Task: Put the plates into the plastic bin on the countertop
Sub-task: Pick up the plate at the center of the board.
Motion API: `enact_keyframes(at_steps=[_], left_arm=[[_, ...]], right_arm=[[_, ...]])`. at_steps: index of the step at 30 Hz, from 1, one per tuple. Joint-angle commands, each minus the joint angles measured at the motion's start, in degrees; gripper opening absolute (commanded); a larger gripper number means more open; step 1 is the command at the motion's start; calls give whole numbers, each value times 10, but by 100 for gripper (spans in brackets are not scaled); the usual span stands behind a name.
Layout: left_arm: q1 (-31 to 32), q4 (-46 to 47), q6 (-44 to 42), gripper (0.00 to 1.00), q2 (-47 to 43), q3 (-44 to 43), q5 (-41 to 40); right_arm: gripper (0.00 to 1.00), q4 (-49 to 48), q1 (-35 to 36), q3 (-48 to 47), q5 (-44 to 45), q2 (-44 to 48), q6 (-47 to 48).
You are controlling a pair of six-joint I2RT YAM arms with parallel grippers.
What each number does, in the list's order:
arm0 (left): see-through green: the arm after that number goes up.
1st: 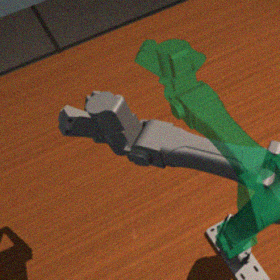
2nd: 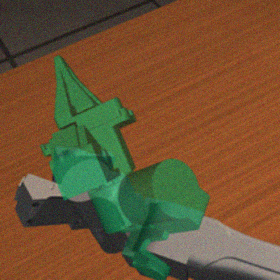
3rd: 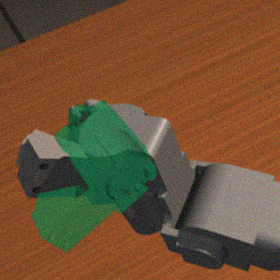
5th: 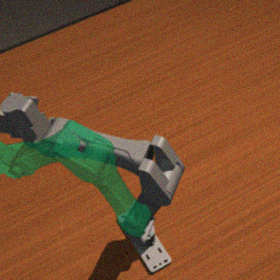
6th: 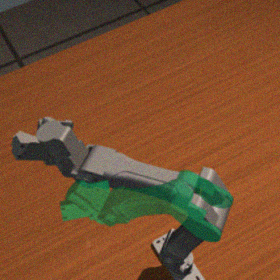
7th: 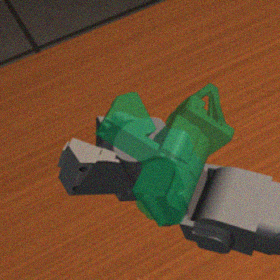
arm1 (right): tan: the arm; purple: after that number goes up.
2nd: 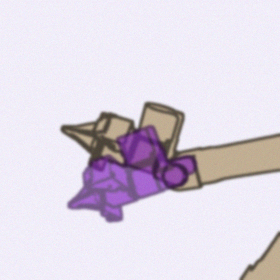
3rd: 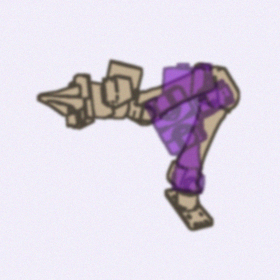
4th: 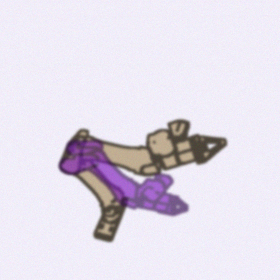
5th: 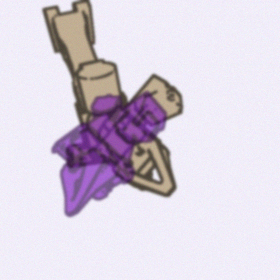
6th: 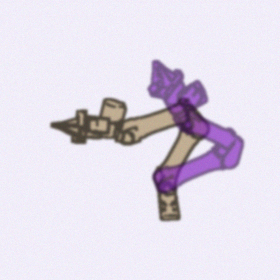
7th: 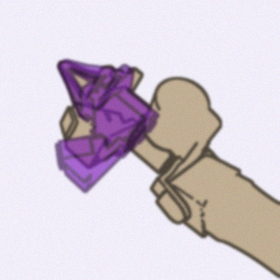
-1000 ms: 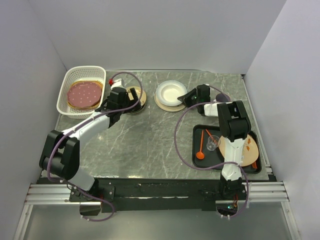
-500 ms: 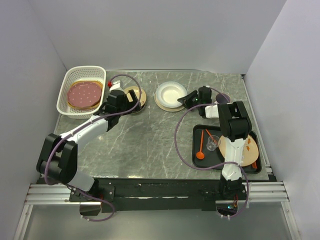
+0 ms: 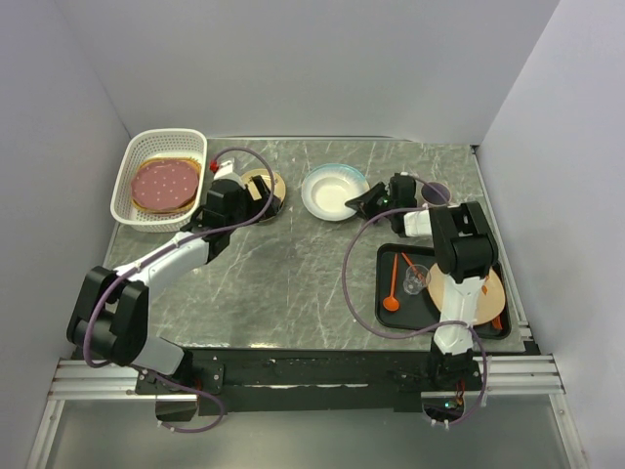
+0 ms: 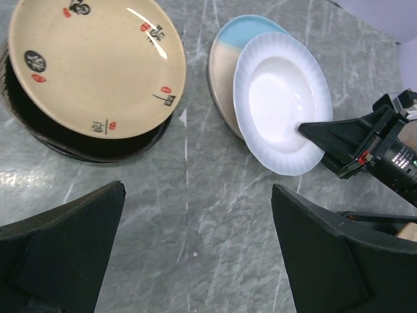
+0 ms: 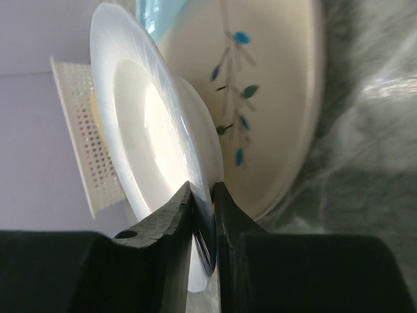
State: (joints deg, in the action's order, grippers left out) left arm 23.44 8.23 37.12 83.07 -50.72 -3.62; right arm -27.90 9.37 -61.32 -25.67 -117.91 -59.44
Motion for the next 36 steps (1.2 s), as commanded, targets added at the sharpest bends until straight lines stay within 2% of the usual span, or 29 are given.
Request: enact_keyframes(at_steps=[1,16,22,36], left_arm=[[3,50,7,99,-20,8,32],[3,115,31,99,23,9,112],[3,130,37,99,37,7,129],[3,163,55,96,75,0,161]], right_arm=[[0,-97,-3,2,-56,69,-11],[0,-110,23,45,-108,123,5],[0,-80,37,44,-113,147,31],[0,-81,70,30,-147,137,20]])
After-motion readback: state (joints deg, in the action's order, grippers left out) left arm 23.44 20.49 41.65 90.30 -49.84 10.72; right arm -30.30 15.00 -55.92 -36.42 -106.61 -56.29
